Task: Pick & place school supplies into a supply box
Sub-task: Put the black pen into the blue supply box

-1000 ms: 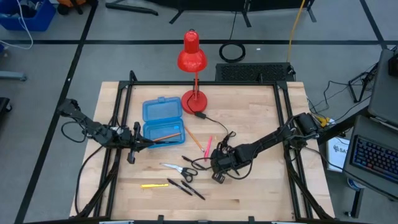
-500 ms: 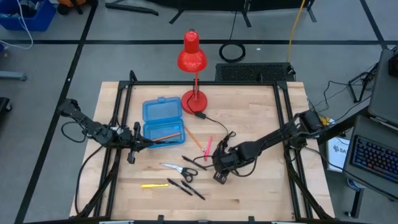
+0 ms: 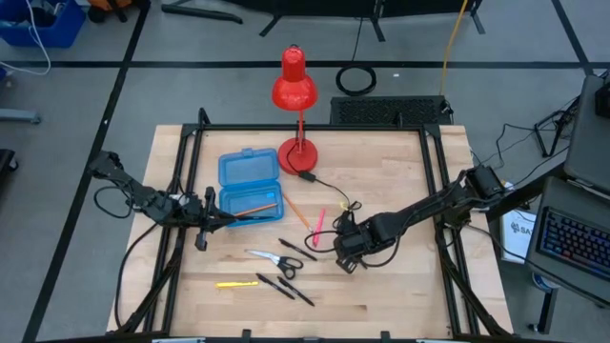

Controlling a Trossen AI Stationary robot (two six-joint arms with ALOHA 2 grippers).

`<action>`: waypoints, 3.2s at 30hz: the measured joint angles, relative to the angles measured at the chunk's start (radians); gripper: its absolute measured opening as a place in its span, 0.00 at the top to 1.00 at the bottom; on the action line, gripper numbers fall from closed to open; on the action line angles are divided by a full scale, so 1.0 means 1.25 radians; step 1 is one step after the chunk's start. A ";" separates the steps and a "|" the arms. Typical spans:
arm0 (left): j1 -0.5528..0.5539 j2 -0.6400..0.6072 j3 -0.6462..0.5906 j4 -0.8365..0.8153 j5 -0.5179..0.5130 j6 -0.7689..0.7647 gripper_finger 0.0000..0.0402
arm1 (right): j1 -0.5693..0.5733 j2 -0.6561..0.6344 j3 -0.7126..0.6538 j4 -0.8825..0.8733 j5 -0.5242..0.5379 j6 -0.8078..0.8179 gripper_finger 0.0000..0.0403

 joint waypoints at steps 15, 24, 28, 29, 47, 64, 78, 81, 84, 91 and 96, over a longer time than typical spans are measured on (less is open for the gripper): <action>0.000 0.000 0.000 -0.001 0.000 0.000 0.91 | 0.000 -0.001 -0.068 0.077 0.017 0.004 0.69; 0.000 0.000 0.000 -0.001 0.000 0.000 0.91 | 0.000 -0.004 -0.130 0.161 -0.006 0.024 0.69; 0.000 0.000 0.000 -0.001 0.000 0.000 0.91 | 0.000 -0.006 -0.152 0.203 -0.011 0.030 0.69; 0.000 0.000 0.000 -0.002 0.000 0.000 0.91 | 0.000 -0.006 -0.156 0.210 -0.015 0.026 0.69; 0.000 0.000 0.000 -0.002 -0.001 0.000 0.91 | 0.000 -0.003 -0.159 0.233 -0.008 -0.002 0.96; 0.000 0.000 0.000 -0.002 -0.001 0.003 0.91 | 0.000 0.000 -0.133 0.271 0.000 -0.061 0.98; 0.000 0.002 0.000 -0.002 0.000 0.002 0.91 | -0.002 -0.003 -0.092 0.227 0.040 -0.129 0.99; 0.000 0.008 0.000 -0.002 -0.001 0.002 0.91 | -0.003 -0.018 -0.090 0.174 0.078 -0.159 0.99; 0.000 0.017 0.000 -0.002 -0.001 -0.003 0.91 | -0.003 -0.024 -0.092 0.144 0.112 -0.190 1.00; 0.000 0.042 0.000 -0.002 0.000 -0.015 0.91 | 0.079 -0.062 -0.145 0.174 0.299 -0.187 1.00; 0.000 0.057 0.000 0.001 0.000 -0.024 0.91 | 0.145 -0.134 -0.280 0.298 0.418 -0.065 0.96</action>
